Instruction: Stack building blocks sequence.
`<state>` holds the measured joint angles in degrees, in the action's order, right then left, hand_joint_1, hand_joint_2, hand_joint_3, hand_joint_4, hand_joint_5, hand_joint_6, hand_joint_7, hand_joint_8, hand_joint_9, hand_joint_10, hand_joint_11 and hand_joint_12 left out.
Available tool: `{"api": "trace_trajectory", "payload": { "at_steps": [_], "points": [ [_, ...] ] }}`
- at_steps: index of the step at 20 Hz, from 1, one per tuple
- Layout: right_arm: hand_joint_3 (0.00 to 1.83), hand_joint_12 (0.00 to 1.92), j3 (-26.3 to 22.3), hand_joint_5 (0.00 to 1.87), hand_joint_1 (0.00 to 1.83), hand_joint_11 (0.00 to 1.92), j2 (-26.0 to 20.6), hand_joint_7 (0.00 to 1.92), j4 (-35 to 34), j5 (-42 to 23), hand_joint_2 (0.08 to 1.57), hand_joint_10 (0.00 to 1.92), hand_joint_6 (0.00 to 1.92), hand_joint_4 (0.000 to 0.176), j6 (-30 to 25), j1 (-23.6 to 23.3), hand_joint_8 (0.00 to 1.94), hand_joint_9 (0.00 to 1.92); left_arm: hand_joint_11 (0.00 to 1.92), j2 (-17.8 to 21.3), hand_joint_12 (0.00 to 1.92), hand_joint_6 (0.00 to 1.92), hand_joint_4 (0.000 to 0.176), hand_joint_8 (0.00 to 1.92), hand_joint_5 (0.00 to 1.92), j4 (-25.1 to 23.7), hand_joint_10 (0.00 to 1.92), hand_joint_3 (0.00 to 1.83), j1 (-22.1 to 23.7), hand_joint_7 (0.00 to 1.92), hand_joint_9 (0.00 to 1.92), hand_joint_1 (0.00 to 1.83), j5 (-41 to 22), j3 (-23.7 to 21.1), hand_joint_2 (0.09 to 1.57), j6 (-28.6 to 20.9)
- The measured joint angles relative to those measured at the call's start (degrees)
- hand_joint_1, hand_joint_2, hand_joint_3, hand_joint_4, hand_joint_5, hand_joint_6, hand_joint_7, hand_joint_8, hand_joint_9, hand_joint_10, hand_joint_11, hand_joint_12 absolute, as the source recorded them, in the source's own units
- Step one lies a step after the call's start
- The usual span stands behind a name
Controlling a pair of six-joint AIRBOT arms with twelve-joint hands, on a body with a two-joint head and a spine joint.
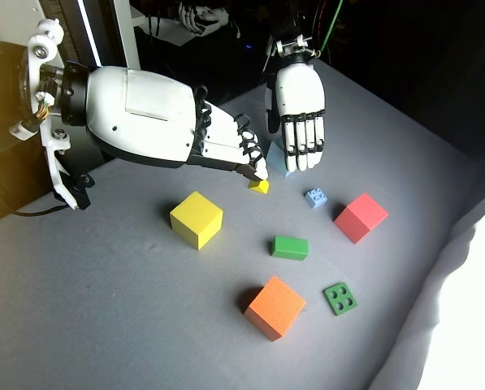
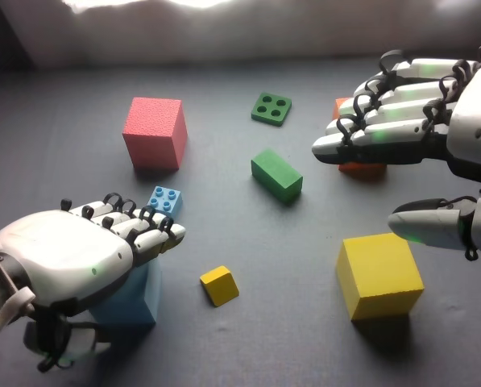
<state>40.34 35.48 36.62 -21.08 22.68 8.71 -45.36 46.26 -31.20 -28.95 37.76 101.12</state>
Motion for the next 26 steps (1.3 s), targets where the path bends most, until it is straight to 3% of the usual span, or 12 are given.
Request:
{"api": "trace_trajectory", "payload": {
  "at_steps": [3,5,7,9,16,17,18,19,20,21,23,26],
  "points": [
    [0.0,0.55,0.0,0.33,0.19,0.0,0.0,0.32,0.0,0.0,1.45,0.01,0.01,0.0,0.0,0.0,0.01,0.25,0.0,-0.17,0.53,0.0,0.0,0.0,0.08,1.18,0.0,0.01,-0.04,0.05,0.09,1.3,-0.66,0.48,1.1,0.87],
    [0.0,0.4,0.0,0.29,0.16,0.0,0.0,0.29,0.0,0.0,1.46,0.01,0.0,0.0,0.02,0.0,0.0,0.22,0.0,-0.74,0.61,0.0,0.0,0.0,0.08,1.14,0.01,0.0,-0.52,0.05,0.11,1.28,-1.11,1.05,1.09,1.03],
    [0.0,0.38,0.0,0.29,0.11,0.0,0.0,0.29,0.02,0.0,1.47,0.0,0.01,0.0,0.0,0.0,0.0,0.2,0.0,-0.96,0.93,0.02,0.0,0.01,0.24,1.25,0.03,0.0,-0.83,0.24,0.3,1.31,-1.09,1.18,1.07,1.03],
    [0.0,0.48,0.0,0.31,0.15,0.0,0.0,0.31,0.0,-0.02,1.46,0.01,0.01,0.0,0.0,0.0,0.01,0.23,0.03,-1.68,1.03,0.01,0.0,0.01,0.3,1.16,0.03,0.0,-0.83,0.38,0.42,1.32,-1.27,1.46,1.07,1.01],
    [0.0,0.69,0.0,0.36,0.24,0.0,0.0,0.37,0.0,0.0,1.44,0.02,0.01,0.0,0.0,0.0,0.01,0.28,0.35,-1.68,1.18,0.03,0.0,0.05,0.78,0.92,0.13,0.0,-0.81,0.88,0.86,1.26,-3.13,1.53,1.09,1.05],
    [0.0,0.69,0.0,0.36,0.22,0.0,0.0,0.36,0.0,0.0,1.44,0.01,0.01,0.0,0.0,0.0,0.01,0.28,0.36,-1.68,1.25,0.01,0.0,0.87,0.81,0.92,0.18,0.0,-0.81,0.93,0.89,1.33,-3.28,1.53,1.11,1.05],
    [0.0,0.69,0.0,0.36,0.22,0.0,0.0,0.36,0.0,-0.02,1.45,0.01,0.01,0.0,0.0,0.0,0.01,0.28,0.4,-1.68,1.31,0.96,0.0,1.17,0.71,0.94,0.28,0.02,-0.81,0.94,0.92,1.25,-3.3,1.53,1.17,1.05],
    [0.01,0.64,0.0,0.35,0.18,0.0,0.0,0.35,0.0,0.0,1.46,0.01,0.0,0.0,0.0,0.0,0.0,0.26,0.47,-1.68,1.34,1.02,0.0,1.32,0.77,1.16,0.68,0.0,-0.44,0.91,0.84,1.24,-3.04,1.53,1.19,1.07],
    [0.0,0.69,0.0,0.37,0.21,0.0,0.0,0.36,0.0,0.0,1.45,0.01,0.01,0.0,0.0,0.0,0.01,0.28,0.48,-1.68,1.41,1.02,0.0,1.4,0.78,1.14,0.96,0.0,-0.35,0.87,0.75,1.23,-2.89,1.53,1.2,1.09],
    [0.0,0.68,0.0,0.35,0.2,0.0,0.0,0.35,0.0,-0.02,1.45,0.01,0.0,0.0,0.0,0.0,0.0,0.27,0.52,-1.7,1.41,0.91,0.0,1.42,0.88,1.2,1.09,0.0,-0.26,0.86,0.75,1.24,-2.73,1.53,1.18,1.07],
    [0.0,0.67,0.0,0.35,0.21,0.0,0.0,0.35,0.0,0.0,1.44,0.0,0.0,0.0,0.0,0.0,0.0,0.27,0.54,-1.81,1.39,0.93,0.0,1.32,0.94,1.84,1.1,0.0,0.39,0.87,0.77,1.22,-1.95,1.64,1.16,1.68],
    [0.0,0.64,0.0,0.34,0.25,0.0,0.0,0.33,0.0,0.0,1.44,0.0,0.0,0.0,0.0,0.0,0.0,0.26,0.52,-2.34,1.44,0.73,0.0,1.3,1.05,3.48,1.13,0.0,1.9,0.89,0.78,1.24,-0.39,1.86,1.13,2.78]
  ]
}}
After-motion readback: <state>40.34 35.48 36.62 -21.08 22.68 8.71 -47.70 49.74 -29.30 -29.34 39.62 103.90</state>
